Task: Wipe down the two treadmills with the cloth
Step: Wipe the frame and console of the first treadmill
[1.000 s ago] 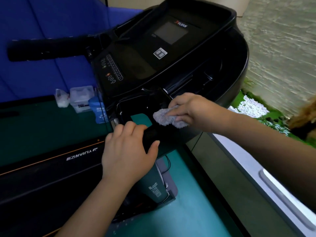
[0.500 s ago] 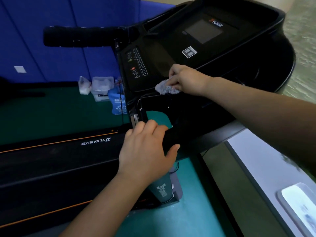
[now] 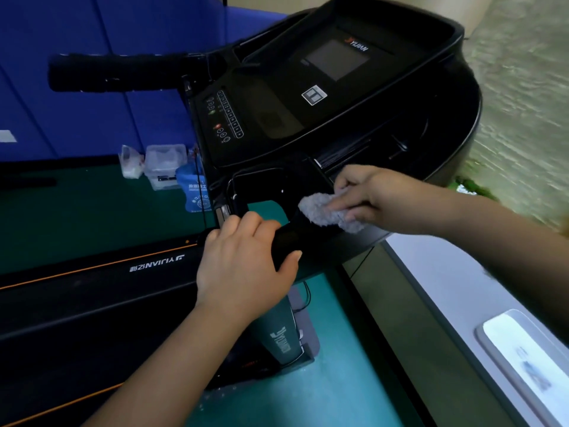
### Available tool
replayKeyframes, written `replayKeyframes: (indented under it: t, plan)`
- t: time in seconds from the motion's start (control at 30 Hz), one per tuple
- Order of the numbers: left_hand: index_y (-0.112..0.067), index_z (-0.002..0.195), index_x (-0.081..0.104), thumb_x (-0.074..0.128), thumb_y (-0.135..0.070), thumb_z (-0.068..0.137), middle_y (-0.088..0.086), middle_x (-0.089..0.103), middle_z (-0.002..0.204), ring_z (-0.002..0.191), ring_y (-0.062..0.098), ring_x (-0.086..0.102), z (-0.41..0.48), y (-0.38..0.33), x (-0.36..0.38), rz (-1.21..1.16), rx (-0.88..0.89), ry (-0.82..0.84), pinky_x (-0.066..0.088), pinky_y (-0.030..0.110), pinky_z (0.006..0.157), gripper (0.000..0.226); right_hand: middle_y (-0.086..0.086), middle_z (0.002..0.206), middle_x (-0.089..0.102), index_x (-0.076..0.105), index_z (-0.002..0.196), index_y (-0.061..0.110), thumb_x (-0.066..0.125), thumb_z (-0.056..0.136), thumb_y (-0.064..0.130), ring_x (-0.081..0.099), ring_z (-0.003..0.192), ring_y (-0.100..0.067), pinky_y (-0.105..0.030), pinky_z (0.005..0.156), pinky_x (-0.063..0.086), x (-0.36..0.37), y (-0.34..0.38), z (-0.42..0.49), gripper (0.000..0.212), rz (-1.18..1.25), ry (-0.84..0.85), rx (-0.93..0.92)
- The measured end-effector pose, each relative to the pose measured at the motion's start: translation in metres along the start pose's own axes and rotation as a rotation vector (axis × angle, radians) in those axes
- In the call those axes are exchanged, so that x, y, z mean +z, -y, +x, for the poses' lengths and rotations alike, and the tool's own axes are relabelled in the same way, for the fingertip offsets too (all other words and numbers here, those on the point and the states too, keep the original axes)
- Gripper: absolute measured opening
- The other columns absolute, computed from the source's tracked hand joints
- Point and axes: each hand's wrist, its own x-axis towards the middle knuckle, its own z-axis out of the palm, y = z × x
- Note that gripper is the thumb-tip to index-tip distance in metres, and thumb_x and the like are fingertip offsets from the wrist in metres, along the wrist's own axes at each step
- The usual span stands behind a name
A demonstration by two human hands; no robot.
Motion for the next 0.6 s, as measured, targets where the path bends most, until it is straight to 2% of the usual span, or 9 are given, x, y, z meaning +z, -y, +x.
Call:
replayKeyframes:
  t: [0.07,0.17,0.27,0.37,0.43,0.5,0.6]
  plan:
    - [-0.027,0.112,0.063,0.042,-0.064,0.080,-0.006,0.057,0.098,0.092,0.021,0.052,-0.001,0.000,0.000,0.003,0.003,-0.009,0.044,0.037,0.075,0.054,-0.004,0.104,0.053,0.073,0.110,0.018,0.057,0.087,0.032,0.047,0.091,-0.011,-0.016,0.078,0.036,-0.001,-0.001,-0.008,0.032,0.006,-0.007,0.021]
    - [-0.027,0.113,0.063,0.042,-0.065,0.080,-0.006,0.058,0.100,0.093,0.020,0.053,-0.002,0.001,-0.002,0.007,0.000,0.010,0.044,0.037,0.076,0.055,-0.014,0.097,0.059,0.075,0.103,0.008,0.063,0.085,0.023,0.055,0.084,-0.022,-0.016,0.075,0.034,-0.011,-0.019,-0.003,0.027,-0.057,-0.093,0.086]
    - [-0.029,0.118,0.060,0.043,-0.066,0.081,-0.008,0.056,0.106,0.100,0.019,0.051,-0.001,0.002,-0.003,-0.016,-0.007,0.063,0.042,0.038,0.082,0.055,-0.017,0.105,0.060,0.072,0.108,0.005,0.068,0.086,0.010,0.059,0.096,-0.031,-0.021,0.084,0.037,-0.031,-0.040,0.009,0.023,-0.135,-0.147,0.251]
    - [-0.030,0.120,0.059,0.046,-0.066,0.082,-0.009,0.055,0.108,0.103,0.019,0.050,-0.001,0.001,-0.005,-0.027,-0.012,0.078,0.041,0.038,0.085,0.054,-0.018,0.110,0.061,0.071,0.111,0.005,0.069,0.084,0.006,0.058,0.105,-0.031,-0.029,0.093,0.040,-0.047,-0.055,0.024,0.027,-0.091,-0.218,0.297]
    - [-0.031,0.121,0.058,0.046,-0.066,0.082,-0.010,0.053,0.107,0.103,0.018,0.049,-0.001,0.000,-0.006,-0.020,-0.027,0.091,0.041,0.037,0.087,0.054,-0.018,0.111,0.062,0.070,0.112,0.005,0.069,0.084,0.006,0.058,0.105,-0.031,-0.034,0.095,0.043,-0.052,-0.064,0.040,0.029,-0.120,-0.166,0.271]
    - [-0.032,0.120,0.058,0.043,-0.068,0.081,-0.013,0.053,0.105,0.101,0.016,0.049,-0.001,-0.002,-0.008,-0.019,-0.043,0.088,0.041,0.036,0.086,0.055,-0.017,0.110,0.063,0.070,0.112,0.006,0.069,0.084,0.010,0.059,0.104,-0.031,-0.037,0.093,0.044,-0.051,-0.072,0.060,0.029,-0.178,-0.011,0.211]
    - [-0.035,0.117,0.059,0.038,-0.070,0.078,-0.015,0.053,0.102,0.098,0.014,0.049,-0.001,-0.004,-0.009,-0.017,-0.058,0.078,0.043,0.035,0.085,0.057,-0.017,0.103,0.063,0.071,0.102,0.005,0.066,0.086,0.016,0.060,0.098,-0.033,-0.037,0.083,0.045,-0.040,-0.080,0.089,0.021,-0.320,0.184,0.074]
